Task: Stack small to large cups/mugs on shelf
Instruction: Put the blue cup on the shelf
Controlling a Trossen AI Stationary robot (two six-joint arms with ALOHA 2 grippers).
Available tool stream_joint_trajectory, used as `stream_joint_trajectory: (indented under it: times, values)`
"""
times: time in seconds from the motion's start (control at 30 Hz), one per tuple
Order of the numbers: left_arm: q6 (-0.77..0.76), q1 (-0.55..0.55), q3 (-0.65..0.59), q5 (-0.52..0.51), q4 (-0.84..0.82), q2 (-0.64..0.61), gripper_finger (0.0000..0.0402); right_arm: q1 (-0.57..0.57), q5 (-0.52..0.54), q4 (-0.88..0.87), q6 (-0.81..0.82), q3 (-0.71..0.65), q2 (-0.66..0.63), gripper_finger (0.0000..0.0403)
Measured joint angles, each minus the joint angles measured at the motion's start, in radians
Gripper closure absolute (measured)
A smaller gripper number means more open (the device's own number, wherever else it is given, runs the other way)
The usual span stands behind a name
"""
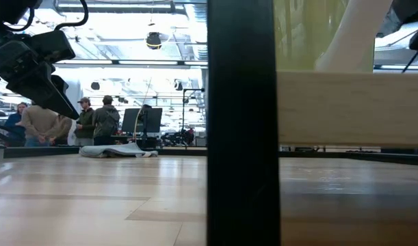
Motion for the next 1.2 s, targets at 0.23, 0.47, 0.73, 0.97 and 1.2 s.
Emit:
stream_joint_trajectory:
  times: [0.23, 0.47, 0.73, 0.97, 1.2]
  values:
    - [0.0, 0.0, 0.0, 0.0, 0.004, 0.0, 0.0148, 0.125, 0.003, 0.075, 0.13, 0.0, 0.049, 0.0382]
    - [0.0, 0.0, 0.0, 0.0, 0.008, 0.0, 0.0148, 0.233, 0.003, 0.141, 0.247, 0.0, 0.092, 0.0382]
    - [0.0, 0.0, 0.0, 0.0, 0.008, 0.0, 0.0148, 0.31, 0.006, 0.184, 0.338, 0.0, 0.149, 0.0382]
    - [-0.023, 0.0, 0.0, 0.0, 0.008, 0.0, 0.0148, 0.363, 0.018, 0.203, 0.408, 0.005, 0.183, 0.0382]
    - [-0.034, 0.0, 0.0, 0.001, 0.008, 0.0, 0.0148, 0.41, 0.052, 0.22, 0.459, 0.032, 0.198, 0.0382]
